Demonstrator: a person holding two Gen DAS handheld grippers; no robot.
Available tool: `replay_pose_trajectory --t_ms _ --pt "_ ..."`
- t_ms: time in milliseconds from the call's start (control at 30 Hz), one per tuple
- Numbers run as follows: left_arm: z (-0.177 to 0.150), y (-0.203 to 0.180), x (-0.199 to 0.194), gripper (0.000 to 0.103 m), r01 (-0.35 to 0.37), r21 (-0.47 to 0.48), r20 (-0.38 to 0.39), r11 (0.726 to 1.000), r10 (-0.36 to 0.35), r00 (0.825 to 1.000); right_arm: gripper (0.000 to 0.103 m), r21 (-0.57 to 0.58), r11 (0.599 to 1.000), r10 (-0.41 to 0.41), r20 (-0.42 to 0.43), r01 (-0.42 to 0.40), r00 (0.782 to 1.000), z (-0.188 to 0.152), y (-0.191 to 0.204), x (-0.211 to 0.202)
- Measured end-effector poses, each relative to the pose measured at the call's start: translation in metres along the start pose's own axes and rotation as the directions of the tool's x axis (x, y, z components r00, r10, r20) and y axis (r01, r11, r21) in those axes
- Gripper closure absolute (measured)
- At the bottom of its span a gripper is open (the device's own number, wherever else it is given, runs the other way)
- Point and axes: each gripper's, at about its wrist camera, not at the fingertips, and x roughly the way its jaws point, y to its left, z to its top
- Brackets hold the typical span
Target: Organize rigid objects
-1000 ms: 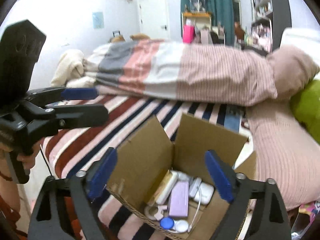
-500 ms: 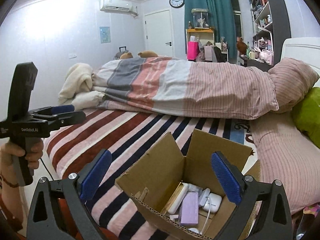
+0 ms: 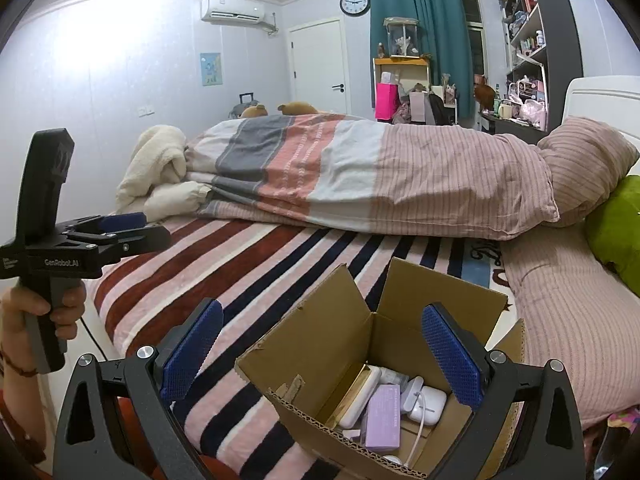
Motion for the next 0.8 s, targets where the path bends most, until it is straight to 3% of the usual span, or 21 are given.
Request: replay_pose_trajectory --t_ms 800 --pt "-0.0003 0.0044 -0.0002 0.000 -0.006 0.010 0.001 1.000 0.006 1.000 0.003 0.006 1.000 0.007 -0.004 -0.007 1.000 -0.0039 -0.0026 0.0024"
